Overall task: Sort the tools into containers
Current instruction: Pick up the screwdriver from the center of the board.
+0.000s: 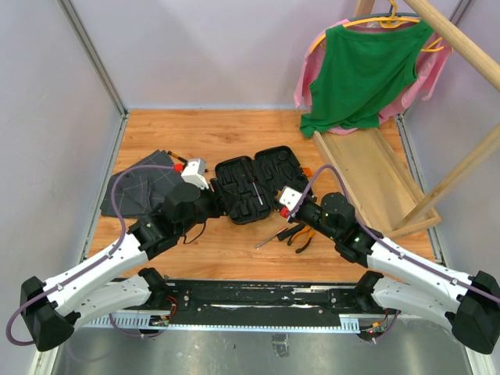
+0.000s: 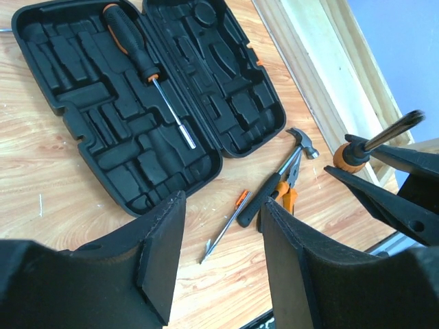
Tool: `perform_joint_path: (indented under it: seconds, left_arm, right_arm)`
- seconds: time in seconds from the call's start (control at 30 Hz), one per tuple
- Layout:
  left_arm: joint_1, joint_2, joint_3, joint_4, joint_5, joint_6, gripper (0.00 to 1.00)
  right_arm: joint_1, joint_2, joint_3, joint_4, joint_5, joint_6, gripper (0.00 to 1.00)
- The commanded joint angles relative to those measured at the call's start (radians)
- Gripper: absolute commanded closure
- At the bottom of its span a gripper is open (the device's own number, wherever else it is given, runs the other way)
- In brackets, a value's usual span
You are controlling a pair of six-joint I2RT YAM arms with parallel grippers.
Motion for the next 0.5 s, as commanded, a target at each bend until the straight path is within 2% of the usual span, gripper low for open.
perform_joint_path:
  seconds: [0.0, 0.13, 0.23, 0.37, 0.47]
  left_arm:
    - [-0.005, -0.007, 0.027, -0.018, 0.0, 0.028, 0.48]
    - [-0.005, -0.017, 0.032, -0.038, -0.005, 0.038, 0.48]
    - [-0.005, -0.029, 0.036, -0.052, -0.01, 0.05, 0.48]
    - [-0.005, -0.05, 0.039, -0.065, -0.002, 0.078, 0.48]
    - [-0.005, -0.058, 0.043, -0.065, 0.038, 0.091, 0.44]
  right_arm:
    - [0.004, 0.005, 0.081, -0.122, -0.039, -0.158, 0.99]
    - [0.008, -0.002, 0.083, -0.15, -0.114, -0.152, 0.99]
    - [0.023, 0.002, 0.098, -0.223, -0.193, -0.232, 0.99]
    - [0.056, 0.032, 0.11, -0.282, -0.194, -0.366, 0.99]
    - [0.074, 0.066, 0.133, -0.324, -0.166, -0.426, 0.99]
